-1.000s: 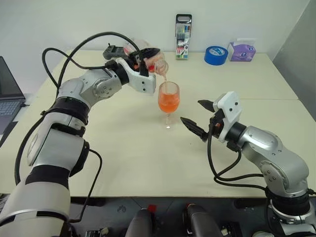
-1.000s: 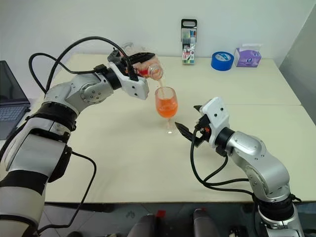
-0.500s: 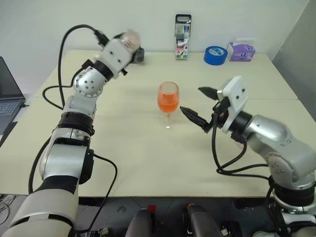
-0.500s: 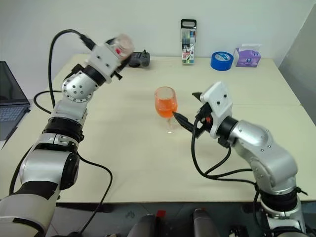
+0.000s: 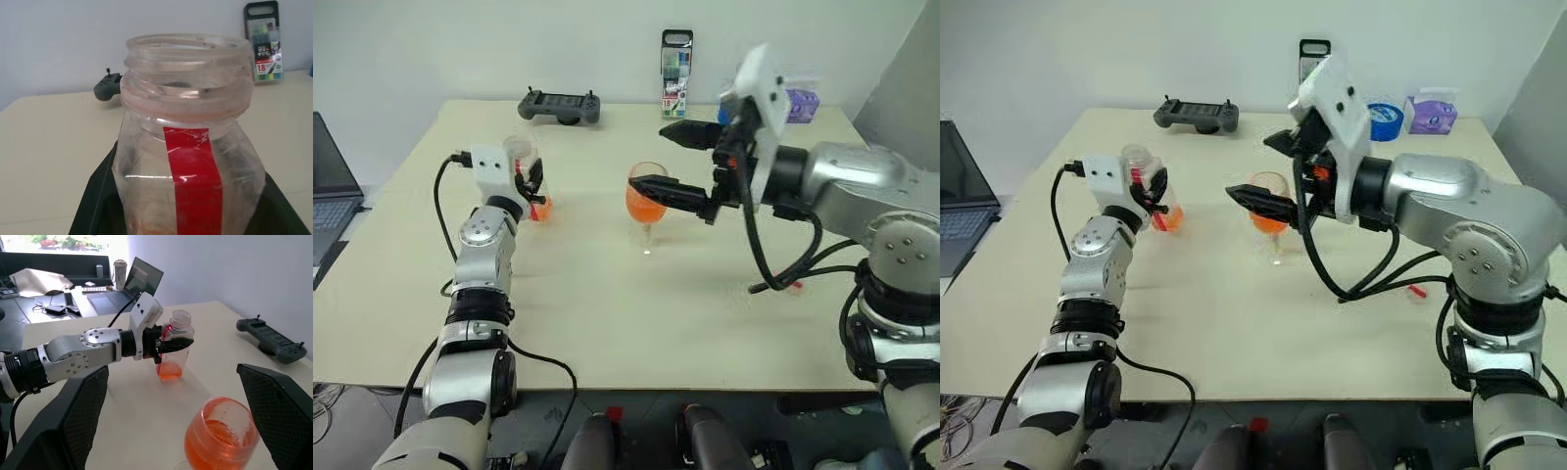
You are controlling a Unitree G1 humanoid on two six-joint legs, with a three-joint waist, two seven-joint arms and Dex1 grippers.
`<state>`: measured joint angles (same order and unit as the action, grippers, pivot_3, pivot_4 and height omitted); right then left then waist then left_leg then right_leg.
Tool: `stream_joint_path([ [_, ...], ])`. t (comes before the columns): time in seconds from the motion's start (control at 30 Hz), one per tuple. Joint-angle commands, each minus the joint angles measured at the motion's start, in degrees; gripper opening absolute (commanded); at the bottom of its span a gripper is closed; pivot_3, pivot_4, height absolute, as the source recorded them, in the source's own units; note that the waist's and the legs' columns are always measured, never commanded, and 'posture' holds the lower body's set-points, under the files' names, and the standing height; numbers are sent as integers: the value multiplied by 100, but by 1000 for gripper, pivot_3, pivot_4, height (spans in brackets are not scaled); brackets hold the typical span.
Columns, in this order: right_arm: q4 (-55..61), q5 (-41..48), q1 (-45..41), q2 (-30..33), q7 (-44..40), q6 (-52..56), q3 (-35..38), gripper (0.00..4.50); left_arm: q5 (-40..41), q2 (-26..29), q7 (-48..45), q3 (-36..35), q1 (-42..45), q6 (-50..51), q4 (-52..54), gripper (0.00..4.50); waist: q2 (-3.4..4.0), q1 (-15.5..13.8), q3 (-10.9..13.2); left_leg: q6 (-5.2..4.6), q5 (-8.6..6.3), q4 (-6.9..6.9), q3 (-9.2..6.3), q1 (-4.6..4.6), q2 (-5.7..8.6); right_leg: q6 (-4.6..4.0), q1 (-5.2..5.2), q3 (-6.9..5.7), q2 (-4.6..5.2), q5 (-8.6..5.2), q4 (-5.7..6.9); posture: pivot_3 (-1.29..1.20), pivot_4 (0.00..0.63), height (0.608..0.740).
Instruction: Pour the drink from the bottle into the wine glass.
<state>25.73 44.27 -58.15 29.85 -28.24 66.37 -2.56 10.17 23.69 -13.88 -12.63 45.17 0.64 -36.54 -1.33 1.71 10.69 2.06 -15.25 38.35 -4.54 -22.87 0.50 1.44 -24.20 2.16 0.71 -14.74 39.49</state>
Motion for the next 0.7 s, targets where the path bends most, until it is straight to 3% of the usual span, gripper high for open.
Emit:
stream_joint_path([
  [0.03, -195, -210, -232, 6, -299, -379, -201, 4500, 156, 50, 58, -238, 27, -85, 268, 1708, -1, -9, 0, 0, 0, 3, 0, -1, 1, 0, 0, 0, 2, 0, 0, 0, 150, 740],
  [0.7, -689, -985, -72, 53, -885, -949, -574, 4500, 166, -100, -232, -222, -378, -254, 53, 1708, -2, -3, -1, 0, 0, 6, 1, -2, 5, 0, 0, 1, 13, 0, -2, 0, 150, 740],
])
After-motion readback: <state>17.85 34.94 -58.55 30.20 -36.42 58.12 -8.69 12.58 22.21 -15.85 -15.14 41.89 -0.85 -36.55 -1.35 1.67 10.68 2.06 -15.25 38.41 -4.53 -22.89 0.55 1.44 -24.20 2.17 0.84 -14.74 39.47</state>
